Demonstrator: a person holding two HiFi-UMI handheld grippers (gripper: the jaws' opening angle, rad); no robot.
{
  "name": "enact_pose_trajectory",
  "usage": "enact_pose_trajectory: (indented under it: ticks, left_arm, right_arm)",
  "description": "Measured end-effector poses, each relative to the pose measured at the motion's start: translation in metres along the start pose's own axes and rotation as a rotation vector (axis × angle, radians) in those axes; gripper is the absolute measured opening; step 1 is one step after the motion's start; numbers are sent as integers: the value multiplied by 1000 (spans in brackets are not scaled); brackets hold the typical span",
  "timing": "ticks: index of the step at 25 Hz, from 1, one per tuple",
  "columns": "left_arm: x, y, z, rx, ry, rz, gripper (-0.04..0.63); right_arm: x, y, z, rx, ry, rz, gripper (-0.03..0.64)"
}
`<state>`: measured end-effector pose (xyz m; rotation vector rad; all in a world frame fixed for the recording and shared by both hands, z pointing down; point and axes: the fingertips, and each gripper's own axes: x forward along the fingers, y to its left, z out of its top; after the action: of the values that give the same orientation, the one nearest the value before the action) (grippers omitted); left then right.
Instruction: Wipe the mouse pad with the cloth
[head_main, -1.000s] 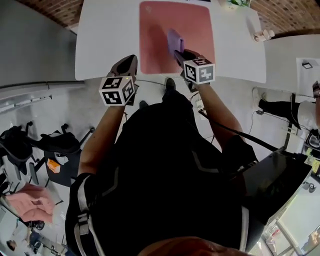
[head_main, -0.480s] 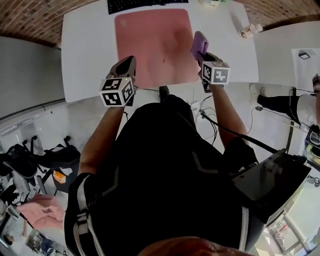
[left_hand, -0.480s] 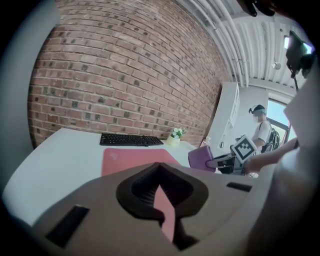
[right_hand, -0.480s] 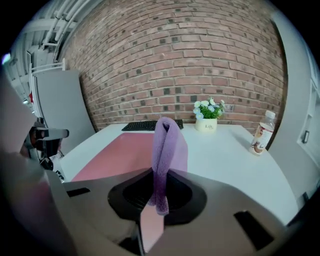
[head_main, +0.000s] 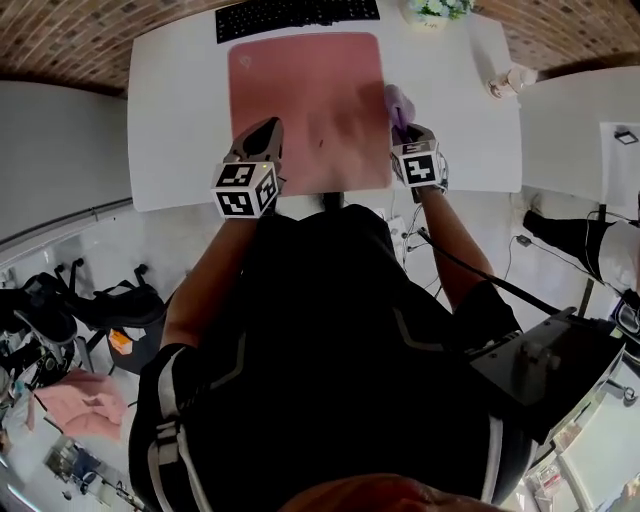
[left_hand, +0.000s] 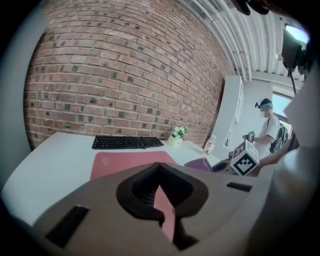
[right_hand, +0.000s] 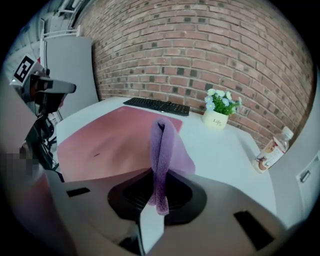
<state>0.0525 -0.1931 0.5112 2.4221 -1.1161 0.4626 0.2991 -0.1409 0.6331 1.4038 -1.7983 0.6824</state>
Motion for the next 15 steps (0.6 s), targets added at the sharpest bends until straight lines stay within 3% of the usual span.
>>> enact_pose_trajectory:
  ticks: [15]
  left_arm:
    - [-23, 49, 7, -10, -21, 38, 3]
  right_arm:
    - [38, 85, 22, 0, 44, 115, 58]
